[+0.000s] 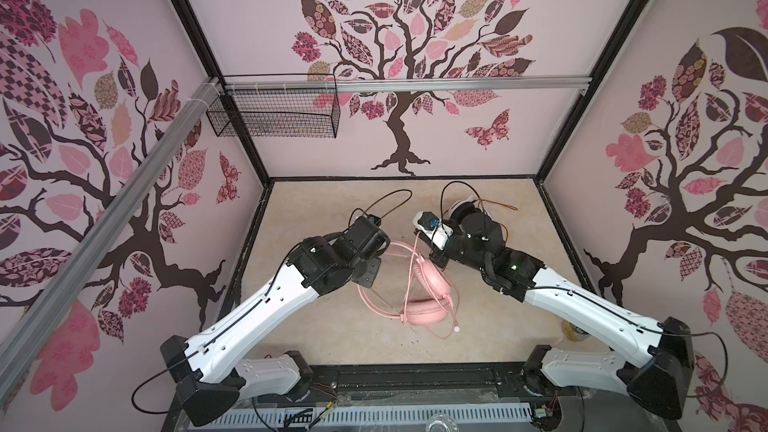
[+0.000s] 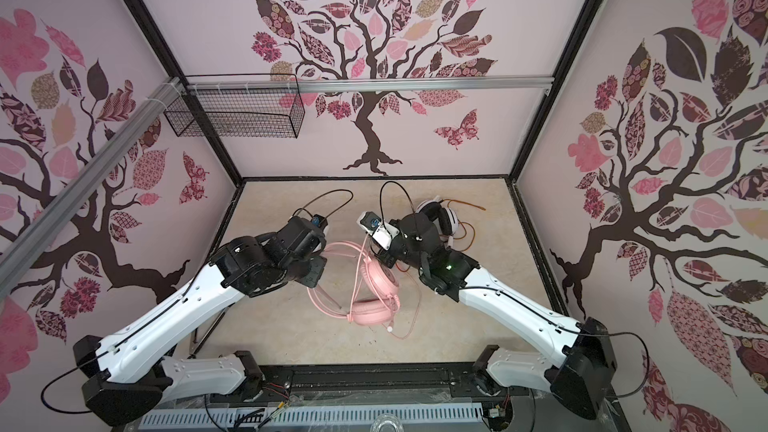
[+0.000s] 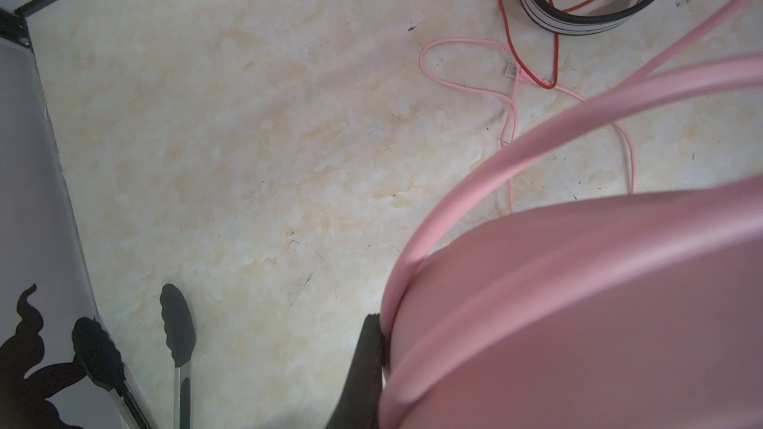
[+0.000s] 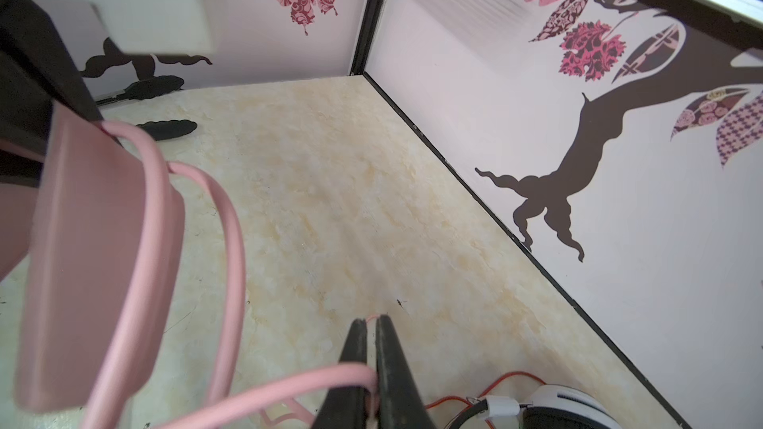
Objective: Wrap the headphones
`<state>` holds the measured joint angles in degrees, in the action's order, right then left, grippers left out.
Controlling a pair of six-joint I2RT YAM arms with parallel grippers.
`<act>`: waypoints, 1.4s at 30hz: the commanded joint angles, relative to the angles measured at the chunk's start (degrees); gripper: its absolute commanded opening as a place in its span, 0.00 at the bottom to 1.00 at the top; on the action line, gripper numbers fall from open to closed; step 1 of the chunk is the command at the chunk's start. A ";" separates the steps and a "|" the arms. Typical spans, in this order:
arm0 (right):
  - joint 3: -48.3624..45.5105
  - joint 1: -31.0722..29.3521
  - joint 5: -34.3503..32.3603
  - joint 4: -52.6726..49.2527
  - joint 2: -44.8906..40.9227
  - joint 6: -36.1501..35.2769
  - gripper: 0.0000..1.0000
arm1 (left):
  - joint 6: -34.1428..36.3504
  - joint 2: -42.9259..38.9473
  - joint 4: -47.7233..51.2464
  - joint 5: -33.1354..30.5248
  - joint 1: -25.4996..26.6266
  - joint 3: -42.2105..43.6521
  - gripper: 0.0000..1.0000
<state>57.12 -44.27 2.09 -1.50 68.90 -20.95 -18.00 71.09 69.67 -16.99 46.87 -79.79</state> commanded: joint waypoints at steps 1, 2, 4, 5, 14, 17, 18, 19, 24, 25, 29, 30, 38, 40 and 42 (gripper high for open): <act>-1.72 1.01 -2.96 3.01 -1.89 5.28 0.10 | -2.32 -0.56 -3.34 3.10 -2.20 -0.80 0.00; -2.36 1.36 -2.89 3.78 -2.25 6.07 0.10 | -2.39 -0.51 -3.03 2.76 -2.64 -0.80 0.00; -3.46 2.09 -1.76 4.39 -2.61 7.49 0.17 | -2.44 -0.43 -2.84 2.79 -2.84 -0.80 0.00; -3.86 2.38 -0.84 4.49 -2.51 8.10 0.20 | -2.58 -0.59 -2.94 3.47 -2.85 -0.83 0.00; -8.95 3.97 9.08 9.13 0.72 15.86 0.57 | -4.66 -0.81 -2.28 9.57 -3.58 -5.94 0.00; -12.26 5.62 15.32 14.88 3.20 22.88 0.64 | -5.95 -0.38 -1.24 10.58 -4.27 -9.09 0.00; -13.36 5.81 16.85 16.96 3.96 24.92 0.66 | -6.54 -0.17 -0.68 10.33 -4.63 -10.06 0.00; -14.67 5.82 18.38 19.34 4.87 27.15 0.70 | -7.38 -0.04 -0.13 10.08 -5.61 -11.28 0.00; -17.87 5.83 25.21 24.67 9.14 33.32 0.81 | -10.29 0.26 1.96 9.60 -14.95 -14.49 0.00; -18.26 5.85 26.24 24.86 9.76 34.02 0.84 | -10.32 0.22 2.02 10.51 -17.51 -14.56 0.00; -20.19 5.85 26.17 26.20 10.99 34.56 0.85 | -10.08 0.68 2.23 14.51 -25.58 -15.27 0.00; -20.41 5.80 25.13 26.20 11.27 34.09 0.85 | -10.05 0.76 2.18 14.97 -26.65 -15.41 0.00; -16.27 5.81 19.27 25.10 19.44 29.39 0.85 | -9.89 0.55 2.30 14.76 -28.40 -17.50 0.00; -14.22 5.83 18.63 25.83 22.85 29.06 0.84 | -9.95 0.46 2.27 14.70 -28.41 -17.70 0.00; -11.37 5.84 18.18 25.66 26.85 28.31 0.81 | -9.90 0.45 2.28 14.54 -28.42 -18.00 0.00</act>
<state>41.74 -38.44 21.74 23.81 91.61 9.06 -26.76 72.36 75.09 -4.36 18.68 -94.63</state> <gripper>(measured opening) 0.817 0.064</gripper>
